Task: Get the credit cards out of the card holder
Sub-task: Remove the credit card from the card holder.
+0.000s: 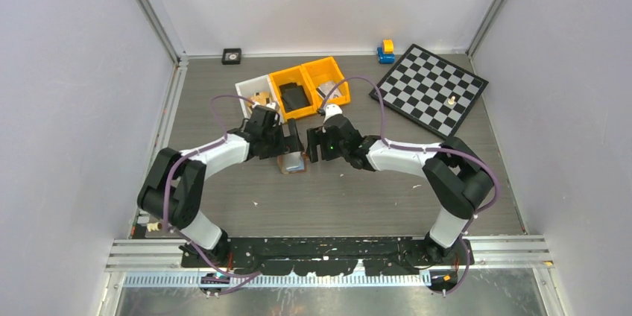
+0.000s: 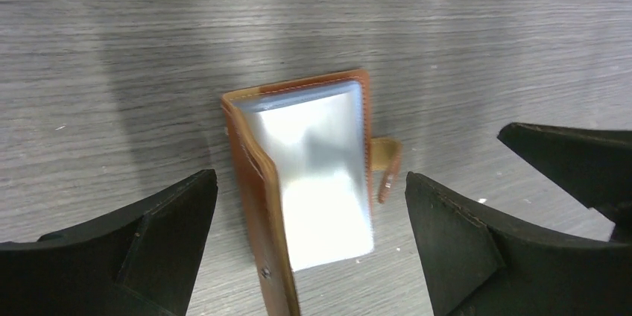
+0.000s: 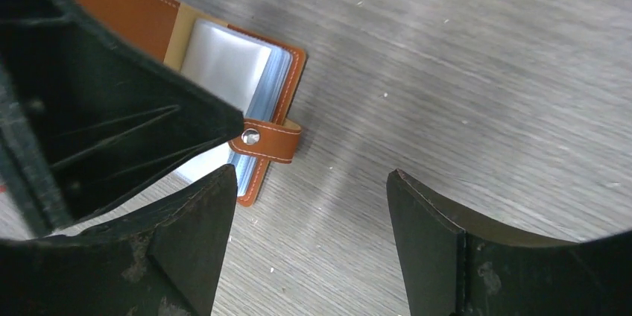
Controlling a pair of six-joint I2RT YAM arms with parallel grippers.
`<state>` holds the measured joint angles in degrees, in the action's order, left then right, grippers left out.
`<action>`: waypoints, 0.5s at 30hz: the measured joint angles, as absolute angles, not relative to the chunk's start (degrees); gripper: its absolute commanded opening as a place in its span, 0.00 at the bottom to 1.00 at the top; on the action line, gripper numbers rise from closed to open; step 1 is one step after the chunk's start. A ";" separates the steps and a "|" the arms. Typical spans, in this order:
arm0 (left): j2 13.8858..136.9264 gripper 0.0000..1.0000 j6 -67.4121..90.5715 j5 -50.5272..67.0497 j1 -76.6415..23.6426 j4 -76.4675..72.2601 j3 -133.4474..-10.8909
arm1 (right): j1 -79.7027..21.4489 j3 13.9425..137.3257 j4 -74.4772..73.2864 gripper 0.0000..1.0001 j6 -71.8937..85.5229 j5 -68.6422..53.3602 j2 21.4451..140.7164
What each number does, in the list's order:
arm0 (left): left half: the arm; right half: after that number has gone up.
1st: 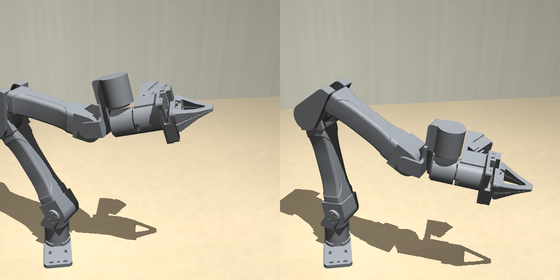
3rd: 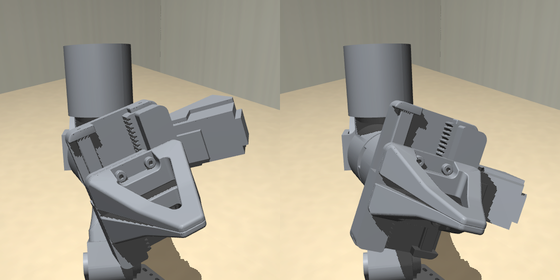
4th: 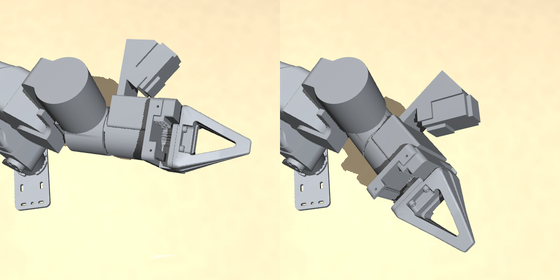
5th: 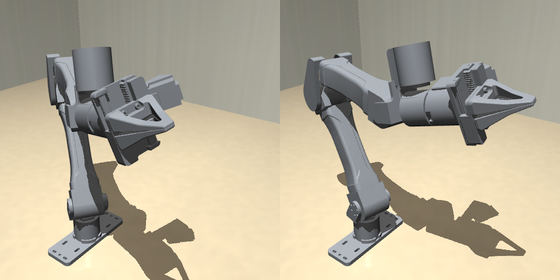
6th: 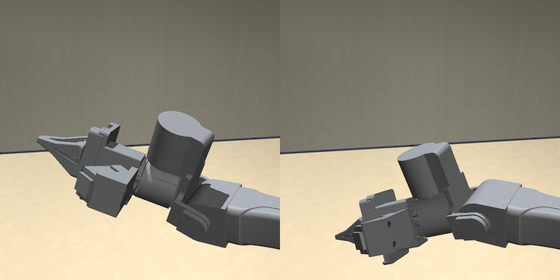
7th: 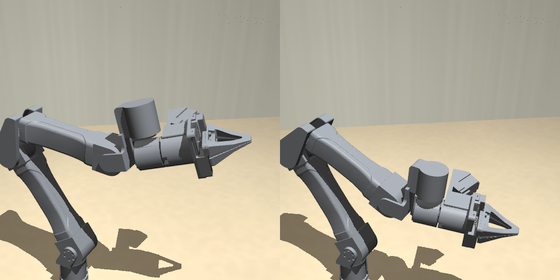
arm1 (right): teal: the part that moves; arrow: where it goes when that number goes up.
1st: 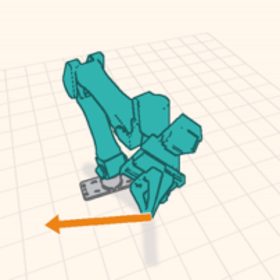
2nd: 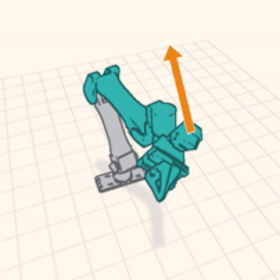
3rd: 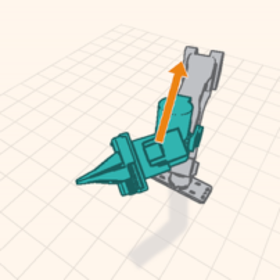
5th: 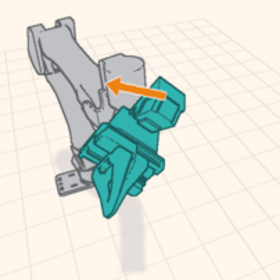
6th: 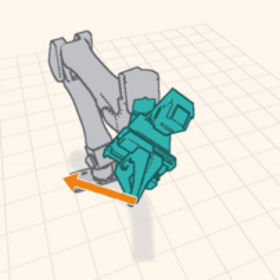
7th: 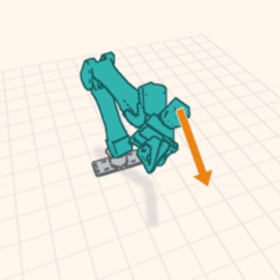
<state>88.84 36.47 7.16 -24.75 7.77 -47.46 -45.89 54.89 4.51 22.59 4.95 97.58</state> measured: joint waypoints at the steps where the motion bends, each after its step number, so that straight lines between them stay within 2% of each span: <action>1: 89.82 0.99 36.25 6.87 -24.77 8.51 -48.03 | -45.89 54.94 4.60 0.77 23.03 4.32 98.06; 9: 94.17 0.92 35.18 5.41 -24.73 11.03 -51.96 | -42.87 53.71 7.92 0.71 28.03 -1.93 99.37; 15: 95.07 0.79 34.65 6.02 -24.73 11.11 -52.66 | -41.12 53.36 8.64 0.69 29.32 -4.82 99.39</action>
<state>95.07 34.65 6.02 -24.73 11.11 -52.66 -41.12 53.36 8.64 29.32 -4.82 99.39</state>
